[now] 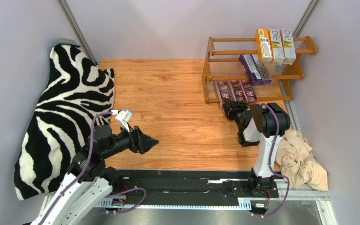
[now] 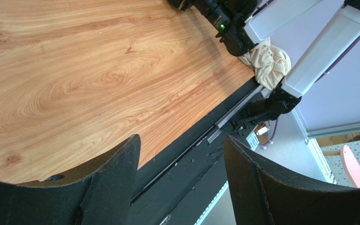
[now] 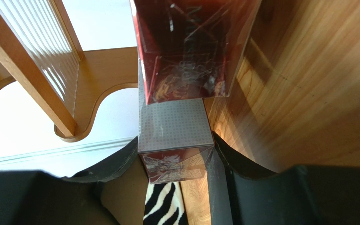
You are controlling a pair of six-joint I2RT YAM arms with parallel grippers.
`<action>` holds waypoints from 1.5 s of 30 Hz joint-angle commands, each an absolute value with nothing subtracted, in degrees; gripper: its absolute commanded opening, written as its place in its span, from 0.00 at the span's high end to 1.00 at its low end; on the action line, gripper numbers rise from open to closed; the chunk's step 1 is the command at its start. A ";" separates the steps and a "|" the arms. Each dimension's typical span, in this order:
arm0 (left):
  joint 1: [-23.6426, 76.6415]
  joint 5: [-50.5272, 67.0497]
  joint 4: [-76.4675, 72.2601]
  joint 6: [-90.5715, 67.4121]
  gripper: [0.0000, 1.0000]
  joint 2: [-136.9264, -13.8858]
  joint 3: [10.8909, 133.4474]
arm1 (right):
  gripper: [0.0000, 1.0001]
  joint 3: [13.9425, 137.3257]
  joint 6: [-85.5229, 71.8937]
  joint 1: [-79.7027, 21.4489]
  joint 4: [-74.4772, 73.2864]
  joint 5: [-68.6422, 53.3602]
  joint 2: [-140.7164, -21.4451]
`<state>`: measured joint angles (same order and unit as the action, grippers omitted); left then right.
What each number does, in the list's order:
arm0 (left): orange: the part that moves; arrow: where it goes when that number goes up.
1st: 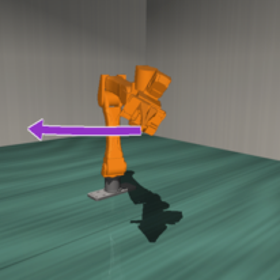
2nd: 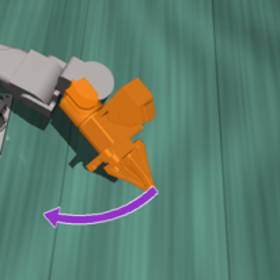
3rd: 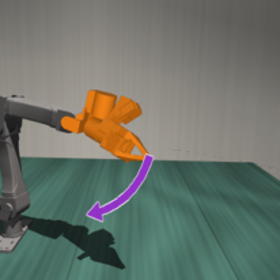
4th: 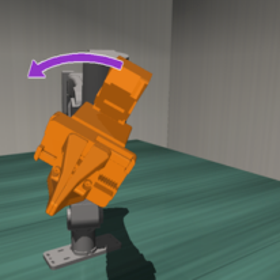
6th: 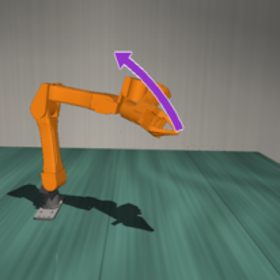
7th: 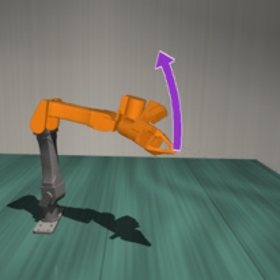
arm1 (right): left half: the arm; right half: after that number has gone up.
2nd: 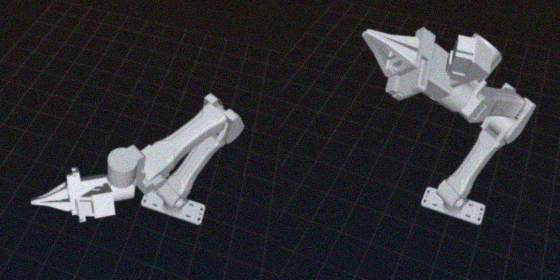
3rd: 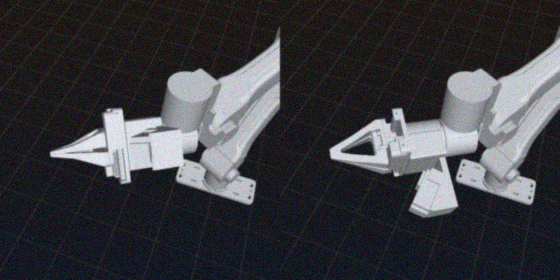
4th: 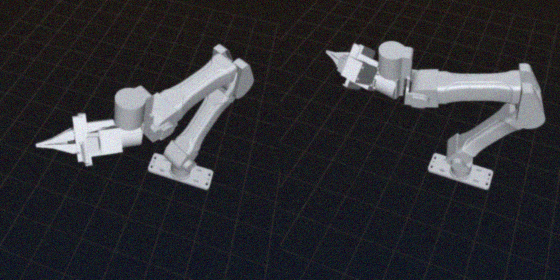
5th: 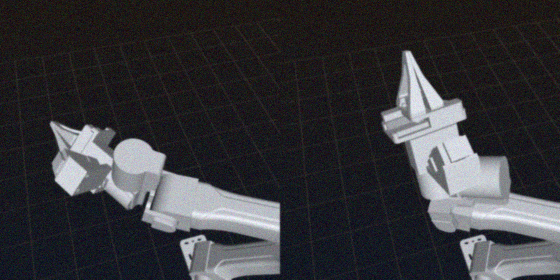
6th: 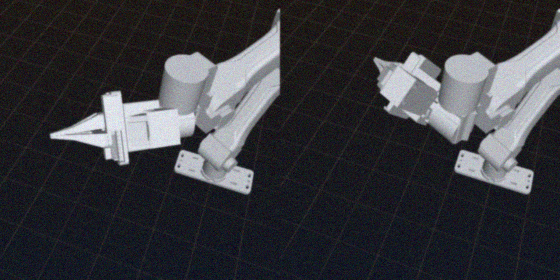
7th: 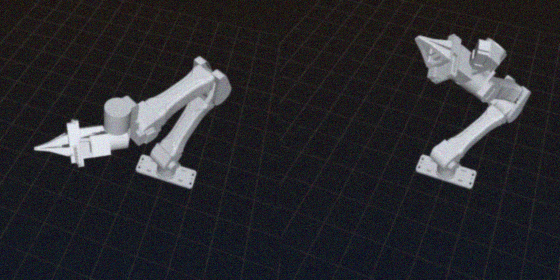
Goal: Place and organize the toothpastes onto the shelf
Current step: Place the toothpaste on the shelf.
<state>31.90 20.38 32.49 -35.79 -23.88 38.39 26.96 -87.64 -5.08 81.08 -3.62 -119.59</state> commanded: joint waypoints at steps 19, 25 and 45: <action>32.08 20.30 33.92 -33.31 0.27 -24.70 40.43 | 1.00 31.29 -91.23 -0.97 86.22 -0.09 -124.54; 32.08 20.83 33.31 -33.57 0.27 -25.14 40.08 | 0.72 32.34 -89.31 -0.88 86.31 -2.37 -124.98; 32.08 22.24 31.73 -34.19 0.25 -25.49 38.85 | 0.00 24.36 -80.17 -1.14 86.40 -5.10 -119.19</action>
<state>31.90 21.54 33.61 -34.39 -25.23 38.41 28.08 -86.00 -1.28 83.50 -4.36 -119.55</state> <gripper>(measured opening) 0.749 0.995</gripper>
